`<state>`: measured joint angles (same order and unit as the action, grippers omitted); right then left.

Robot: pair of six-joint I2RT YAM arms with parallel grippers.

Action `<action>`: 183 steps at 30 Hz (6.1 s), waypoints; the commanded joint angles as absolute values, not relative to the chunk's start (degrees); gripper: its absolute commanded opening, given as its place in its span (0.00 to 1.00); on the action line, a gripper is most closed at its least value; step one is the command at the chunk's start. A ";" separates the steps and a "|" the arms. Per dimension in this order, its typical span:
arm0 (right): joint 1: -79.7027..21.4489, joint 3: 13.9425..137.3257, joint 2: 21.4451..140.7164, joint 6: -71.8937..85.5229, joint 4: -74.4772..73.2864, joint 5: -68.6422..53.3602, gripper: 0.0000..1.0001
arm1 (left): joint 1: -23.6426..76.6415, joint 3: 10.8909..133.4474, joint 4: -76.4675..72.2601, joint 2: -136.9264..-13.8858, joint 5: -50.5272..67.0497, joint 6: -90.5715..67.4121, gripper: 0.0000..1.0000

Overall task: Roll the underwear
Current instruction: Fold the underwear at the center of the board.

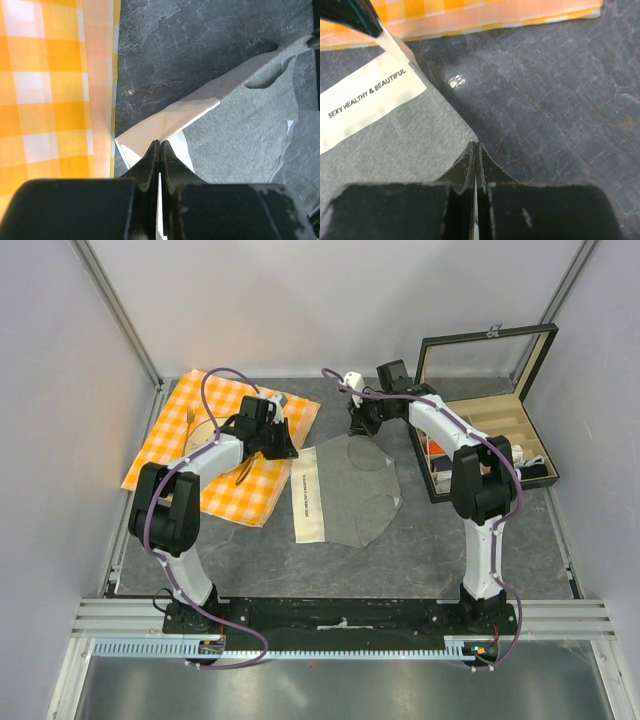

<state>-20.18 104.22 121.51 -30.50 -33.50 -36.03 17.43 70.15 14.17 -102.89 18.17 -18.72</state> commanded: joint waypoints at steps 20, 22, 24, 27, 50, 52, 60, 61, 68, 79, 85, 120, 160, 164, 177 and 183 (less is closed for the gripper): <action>-26.98 68.57 93.96 -31.99 -30.76 -40.78 0.00 | 24.95 51.60 21.71 -84.91 19.95 -20.21 0.02; -27.24 67.59 92.82 -32.08 -30.85 -40.78 0.00 | 25.75 50.72 21.36 -84.29 19.60 -21.44 0.02; -27.51 66.27 91.85 -32.60 -31.20 -40.96 0.00 | 26.54 49.75 21.36 -83.15 19.25 -22.49 0.02; -27.86 64.60 90.80 -33.05 -31.55 -41.22 0.00 | 27.07 48.52 21.53 -81.31 18.81 -23.46 0.02; -32.60 61.09 96.94 -40.25 -39.54 -42.45 0.11 | 30.14 42.54 21.62 -82.09 18.46 -26.63 0.19; -33.40 61.00 97.38 -42.87 -42.44 -43.06 0.18 | 30.58 42.36 21.62 -81.30 18.63 -26.89 0.24; -32.35 64.33 95.10 -46.23 -50.19 -46.49 0.42 | 30.94 41.05 24.08 -72.52 19.08 -28.21 0.40; -31.56 65.64 94.84 -45.88 -50.19 -46.58 0.42 | 30.94 41.04 24.17 -70.77 18.03 -28.30 0.41; -25.40 70.40 98.00 -39.90 -44.39 -43.07 0.30 | 30.85 42.54 21.01 -73.38 15.38 -25.58 0.38; -38.31 57.05 90.01 -61.23 -35.60 -38.68 0.51 | 30.85 44.82 16.96 -80.86 14.24 -23.91 0.33; -43.06 55.46 91.58 -61.44 -32.26 -32.53 0.55 | 30.85 46.75 17.14 -82.00 15.03 -23.29 0.23; -47.90 48.78 81.92 -60.29 -43.15 -27.51 0.04 | 40.96 30.94 1.49 -84.65 17.32 -35.77 0.13; -38.32 74.00 102.13 -59.77 -45.09 -31.81 0.03 | 41.04 30.50 8.25 -64.17 2.64 -33.57 0.43; -38.32 76.02 104.85 -59.15 -45.44 -31.38 0.03 | 40.96 29.18 10.37 -60.65 2.55 -34.54 0.44; -38.32 78.84 108.28 -49.14 -38.86 -23.30 0.26 | 41.04 29.09 10.55 -58.54 7.12 -34.10 0.43; -38.06 78.40 106.70 -44.13 -34.81 -18.63 0.37 | 40.96 29.79 11.43 -58.45 6.77 -33.66 0.44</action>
